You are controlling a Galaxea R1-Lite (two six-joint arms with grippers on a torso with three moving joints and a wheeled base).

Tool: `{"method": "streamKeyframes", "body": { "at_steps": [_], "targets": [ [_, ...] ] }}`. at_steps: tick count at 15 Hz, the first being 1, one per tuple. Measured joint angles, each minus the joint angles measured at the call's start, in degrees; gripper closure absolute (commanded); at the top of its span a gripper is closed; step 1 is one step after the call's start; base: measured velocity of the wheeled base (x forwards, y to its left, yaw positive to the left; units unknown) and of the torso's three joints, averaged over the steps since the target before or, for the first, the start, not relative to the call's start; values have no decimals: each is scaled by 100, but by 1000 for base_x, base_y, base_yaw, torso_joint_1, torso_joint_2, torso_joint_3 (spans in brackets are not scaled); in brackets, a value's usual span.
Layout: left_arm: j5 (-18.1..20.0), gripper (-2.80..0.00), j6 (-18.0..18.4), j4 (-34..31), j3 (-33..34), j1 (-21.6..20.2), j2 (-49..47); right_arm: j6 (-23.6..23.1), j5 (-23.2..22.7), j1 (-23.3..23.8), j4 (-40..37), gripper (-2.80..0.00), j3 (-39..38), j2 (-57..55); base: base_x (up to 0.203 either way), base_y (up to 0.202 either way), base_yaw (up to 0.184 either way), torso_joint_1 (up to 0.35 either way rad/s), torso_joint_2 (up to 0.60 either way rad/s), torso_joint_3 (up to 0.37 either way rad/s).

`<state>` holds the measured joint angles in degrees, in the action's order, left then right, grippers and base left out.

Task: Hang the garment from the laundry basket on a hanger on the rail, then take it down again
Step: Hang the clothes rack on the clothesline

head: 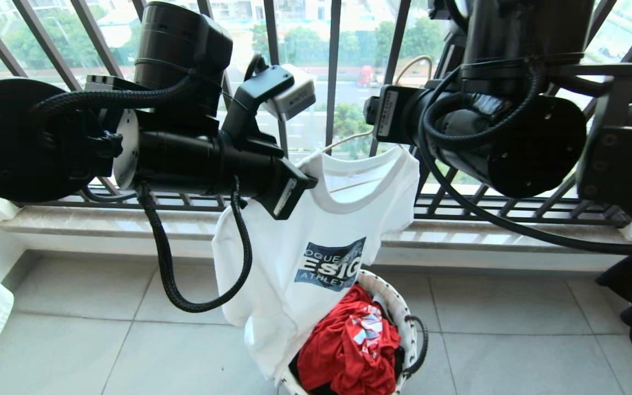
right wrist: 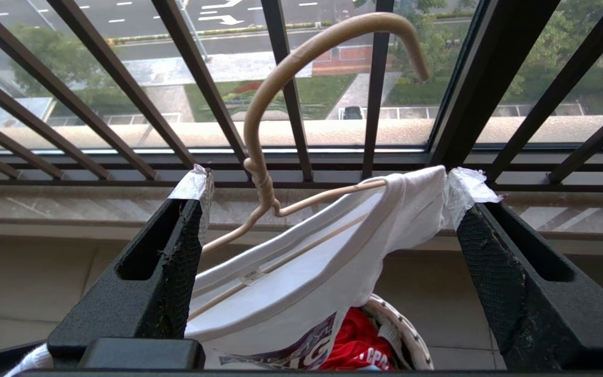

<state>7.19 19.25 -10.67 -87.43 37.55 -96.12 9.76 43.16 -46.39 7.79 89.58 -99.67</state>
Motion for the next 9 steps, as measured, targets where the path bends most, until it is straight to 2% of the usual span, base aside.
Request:
{"method": "streamKeyframes", "body": {
  "at_steps": [3, 6, 7, 9],
  "targets": [
    [-2, 0, -170, 9, 0, -98, 48, -228, -89, -88, -11, -280, -279, 401, 0, 0, 0, 0, 0, 0],
    [-2, 0, -382, 44, 33, -194, 113, -522, -185, -565, -9, -280, -737, 986, 0, 0, 0, 0, 0, 0],
    [-1, 0, -456, 149, 103, -210, 172, -610, -193, -669, -7, 0, -866, 1162, 0, 0, 0, 0, 0, 0],
    [-2, 0, -633, 498, 367, -240, 346, -726, -218, -755, -5, 0, -1040, 1385, 0, 0, 0, 0, 0, 0]
  ]
}}
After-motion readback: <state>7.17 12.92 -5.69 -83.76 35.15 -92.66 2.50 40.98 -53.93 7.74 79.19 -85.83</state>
